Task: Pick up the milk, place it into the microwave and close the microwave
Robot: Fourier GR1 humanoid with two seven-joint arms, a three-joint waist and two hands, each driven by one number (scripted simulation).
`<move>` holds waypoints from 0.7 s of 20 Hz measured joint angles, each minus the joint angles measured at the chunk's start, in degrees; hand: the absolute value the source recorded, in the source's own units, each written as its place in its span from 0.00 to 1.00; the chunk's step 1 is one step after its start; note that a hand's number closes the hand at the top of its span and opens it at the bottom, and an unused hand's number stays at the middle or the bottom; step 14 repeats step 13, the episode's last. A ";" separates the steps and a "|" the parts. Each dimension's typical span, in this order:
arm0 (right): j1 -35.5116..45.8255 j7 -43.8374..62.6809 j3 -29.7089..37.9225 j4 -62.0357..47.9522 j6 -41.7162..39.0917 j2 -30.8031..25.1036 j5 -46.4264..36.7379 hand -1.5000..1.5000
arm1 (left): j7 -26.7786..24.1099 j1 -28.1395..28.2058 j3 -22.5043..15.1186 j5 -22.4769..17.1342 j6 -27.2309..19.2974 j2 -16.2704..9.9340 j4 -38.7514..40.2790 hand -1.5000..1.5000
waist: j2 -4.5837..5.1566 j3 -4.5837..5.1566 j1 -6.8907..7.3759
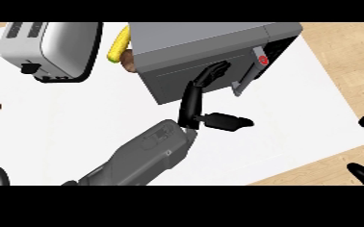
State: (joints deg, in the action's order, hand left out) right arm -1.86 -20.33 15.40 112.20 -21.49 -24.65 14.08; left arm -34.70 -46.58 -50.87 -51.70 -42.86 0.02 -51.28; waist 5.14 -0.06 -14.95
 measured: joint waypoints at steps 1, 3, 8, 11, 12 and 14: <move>0.11 0.41 -0.25 -0.67 -0.39 0.27 1.16 0.00 | -0.29 -0.05 -0.09 -0.28 0.00 -0.01 0.10 0.00 | 0.00 -0.01 -0.05; 0.59 1.11 -0.66 -1.82 -1.17 0.53 3.22 0.00 | -0.93 -0.14 -0.20 -0.78 0.05 -0.01 0.27 0.00 | 0.06 0.00 -0.12; 2.47 2.63 -0.51 -4.66 -2.81 -0.06 7.40 0.00 | -2.37 -0.21 -0.46 -2.21 0.00 -0.02 0.63 0.00 | 0.04 0.03 -0.36; 3.51 3.35 -0.14 -6.13 -3.69 -0.71 9.41 0.00 | -3.34 -0.19 -0.51 -2.96 0.15 -0.07 0.94 0.00 | -0.01 0.04 -0.61; 3.85 3.59 0.09 -6.62 -4.00 -1.01 10.10 0.00 | -3.67 -0.18 -0.55 -3.13 0.16 -0.06 1.08 0.00 | -0.04 0.03 -0.71; 4.02 3.78 0.26 -7.15 -4.39 -1.27 10.76 0.00 | -3.94 -0.19 -0.54 -3.36 0.19 -0.05 1.26 0.00 | -0.10 0.01 -0.79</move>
